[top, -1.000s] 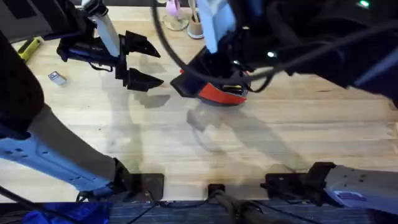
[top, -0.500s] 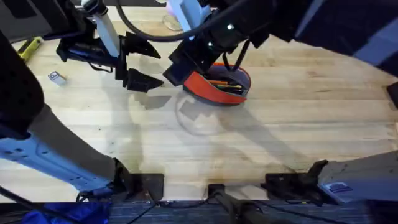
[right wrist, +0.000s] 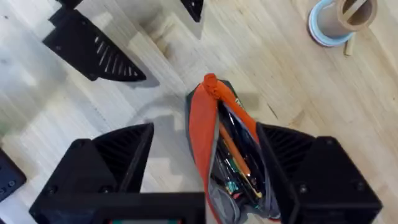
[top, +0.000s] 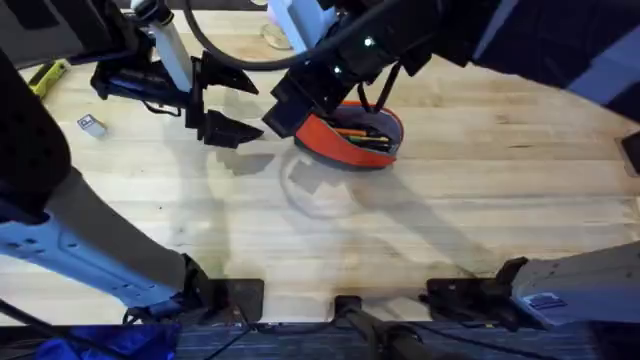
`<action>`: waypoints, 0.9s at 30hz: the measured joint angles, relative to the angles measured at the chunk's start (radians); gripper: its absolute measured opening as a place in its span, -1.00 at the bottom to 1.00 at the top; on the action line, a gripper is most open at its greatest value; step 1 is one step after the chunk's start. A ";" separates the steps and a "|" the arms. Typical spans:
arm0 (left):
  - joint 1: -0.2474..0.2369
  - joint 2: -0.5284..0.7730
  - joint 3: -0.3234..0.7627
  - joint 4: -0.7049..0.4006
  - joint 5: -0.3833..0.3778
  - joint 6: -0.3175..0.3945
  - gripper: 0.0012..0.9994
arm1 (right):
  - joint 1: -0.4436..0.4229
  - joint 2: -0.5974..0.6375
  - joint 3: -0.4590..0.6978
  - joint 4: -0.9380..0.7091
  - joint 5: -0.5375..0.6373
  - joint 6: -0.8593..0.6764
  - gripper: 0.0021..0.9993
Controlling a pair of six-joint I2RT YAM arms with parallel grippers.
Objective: Unzip the bag, pick up the pens from the table one at a time and place them inside, then zip the bag closed.
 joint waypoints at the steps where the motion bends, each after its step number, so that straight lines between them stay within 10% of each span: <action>1: 0.000 0.000 0.000 0.000 0.000 0.000 0.99 | 0.000 0.000 0.000 0.001 0.000 0.000 1.00; 27: 0.000 0.000 0.000 0.000 0.000 0.000 0.99 | -0.006 0.155 0.002 0.171 0.000 -0.007 0.99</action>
